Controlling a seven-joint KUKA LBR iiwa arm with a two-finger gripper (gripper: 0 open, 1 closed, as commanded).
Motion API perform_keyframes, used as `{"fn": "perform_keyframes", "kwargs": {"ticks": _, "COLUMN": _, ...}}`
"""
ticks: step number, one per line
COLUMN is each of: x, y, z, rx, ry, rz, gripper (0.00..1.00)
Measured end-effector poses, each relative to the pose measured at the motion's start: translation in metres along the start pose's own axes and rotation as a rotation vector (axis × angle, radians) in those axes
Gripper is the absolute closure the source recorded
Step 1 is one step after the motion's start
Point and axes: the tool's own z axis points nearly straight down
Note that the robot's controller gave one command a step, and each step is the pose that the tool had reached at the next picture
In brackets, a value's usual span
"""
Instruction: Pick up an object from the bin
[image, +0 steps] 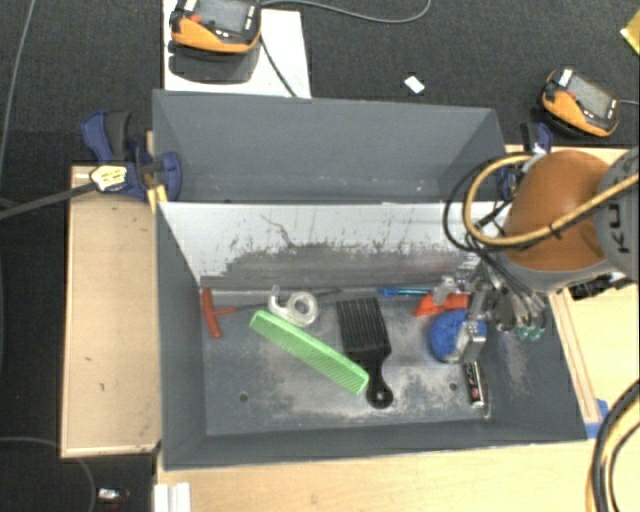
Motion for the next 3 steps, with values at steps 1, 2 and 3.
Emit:
{"fn": "perform_keyframes", "kwargs": {"ticks": 1, "x": -0.002, "y": 0.000, "z": -0.005, "rx": 0.001, "ry": -0.008, "rz": -0.003, "gripper": 0.00}}
{"fn": "perform_keyframes", "kwargs": {"ticks": 2, "x": -0.007, "y": -0.025, "z": 0.032, "rx": -0.001, "ry": -0.016, "rz": 0.169, "gripper": 0.00}}
{"fn": "perform_keyframes", "kwargs": {"ticks": 3, "x": -0.010, "y": -0.042, "z": 0.064, "rx": -0.012, "ry": -0.011, "rz": 0.207, "gripper": 0.00}}
